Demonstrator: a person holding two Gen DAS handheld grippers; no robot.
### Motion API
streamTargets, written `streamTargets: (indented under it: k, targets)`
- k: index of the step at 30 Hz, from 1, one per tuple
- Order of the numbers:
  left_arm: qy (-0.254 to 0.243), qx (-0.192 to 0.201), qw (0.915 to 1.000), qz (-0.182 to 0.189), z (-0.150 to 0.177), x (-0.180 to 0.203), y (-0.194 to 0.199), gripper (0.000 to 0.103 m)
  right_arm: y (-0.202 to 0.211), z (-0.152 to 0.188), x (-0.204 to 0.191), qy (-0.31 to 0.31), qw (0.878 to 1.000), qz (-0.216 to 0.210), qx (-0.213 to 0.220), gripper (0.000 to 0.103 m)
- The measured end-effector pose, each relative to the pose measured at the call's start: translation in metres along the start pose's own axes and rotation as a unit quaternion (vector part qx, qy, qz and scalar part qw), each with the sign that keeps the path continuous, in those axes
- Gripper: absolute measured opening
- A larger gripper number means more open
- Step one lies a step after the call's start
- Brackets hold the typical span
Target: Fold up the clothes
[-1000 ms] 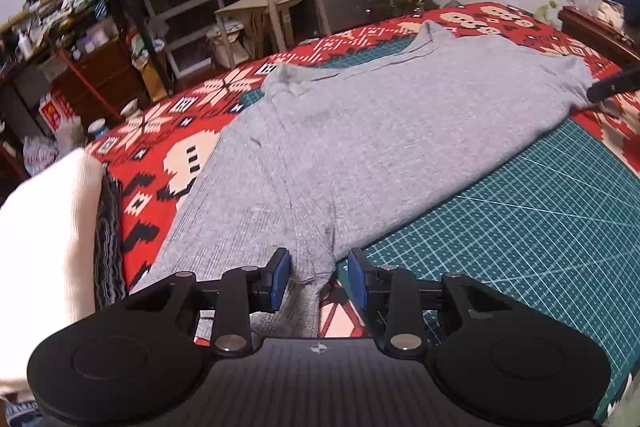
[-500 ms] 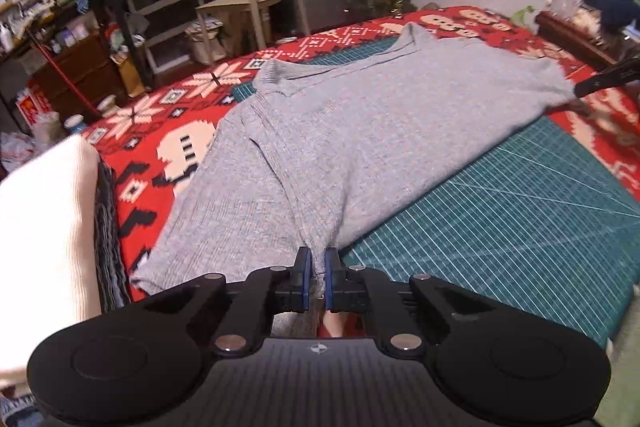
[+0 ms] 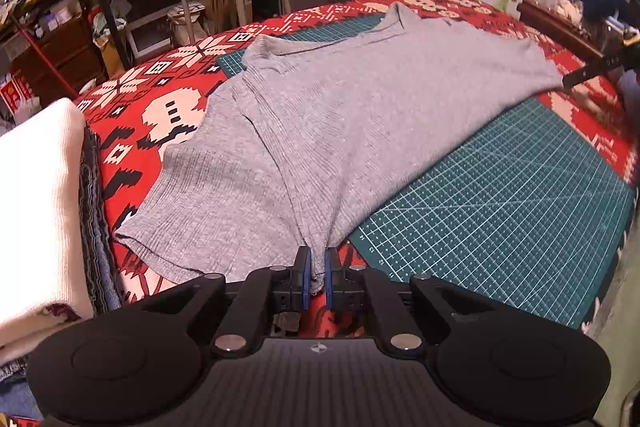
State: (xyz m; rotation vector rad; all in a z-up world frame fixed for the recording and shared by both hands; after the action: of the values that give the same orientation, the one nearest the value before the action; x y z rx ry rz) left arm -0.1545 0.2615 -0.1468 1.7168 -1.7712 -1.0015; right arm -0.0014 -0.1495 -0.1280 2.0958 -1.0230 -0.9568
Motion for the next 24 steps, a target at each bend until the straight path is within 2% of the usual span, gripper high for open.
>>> streamTargets:
  k: [5, 8, 11, 15, 17, 18, 20, 24]
  targets:
    - [-0.002, 0.009, 1.0000, 0.002, 0.000, -0.008, 0.009, 0.007, 0.008, -0.003, -0.002, 0.003, 1.000, -0.001, 0.009, 0.000]
    - [0.009, 0.000, 1.0000, -0.002, 0.003, -0.009, 0.004, 0.007, 0.005, -0.003, 0.001, -0.003, 1.000, -0.006, 0.007, 0.000]
    - [-0.001, 0.000, 0.9999, -0.012, 0.003, -0.004, 0.003, 0.013, 0.002, 0.000, 0.001, -0.010, 1.000, -0.022, 0.003, 0.002]
    - [0.004, 0.001, 0.9999, -0.013, 0.003, -0.006, 0.006, 0.021, 0.016, -0.013, 0.011, -0.032, 0.999, -0.018, 0.037, 0.010]
    - [0.010, -0.002, 0.9998, -0.016, 0.004, -0.011, 0.006, 0.022, 0.026, -0.023, 0.026, -0.053, 0.997, 0.003, 0.064, 0.013]
    - [0.014, -0.005, 0.9997, -0.018, 0.005, -0.013, 0.006, 0.022, 0.028, -0.027, 0.034, -0.059, 0.996, 0.017, 0.071, 0.018]
    - [0.024, -0.007, 0.9994, -0.024, 0.005, -0.018, 0.005, 0.023, 0.028, -0.029, 0.044, -0.061, 0.995, 0.035, 0.070, 0.020]
    - [0.036, -0.008, 0.9989, -0.028, 0.004, -0.022, 0.006, 0.025, 0.014, -0.020, 0.049, -0.074, 0.996, 0.026, 0.051, 0.025]
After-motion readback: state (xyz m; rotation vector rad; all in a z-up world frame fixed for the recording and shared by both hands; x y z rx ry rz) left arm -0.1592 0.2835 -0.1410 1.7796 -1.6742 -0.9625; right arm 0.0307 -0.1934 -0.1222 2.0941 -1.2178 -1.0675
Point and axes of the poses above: each gripper's, at about its wrist camera, not at the fingertips, and y roughly against the way its jaws point, x to its right, z to its underside, the point moved 7 cm from there along -y, roughly the way its jaws point, and after that the axes turned 8 degrees about -z, right-handed, at the moved point
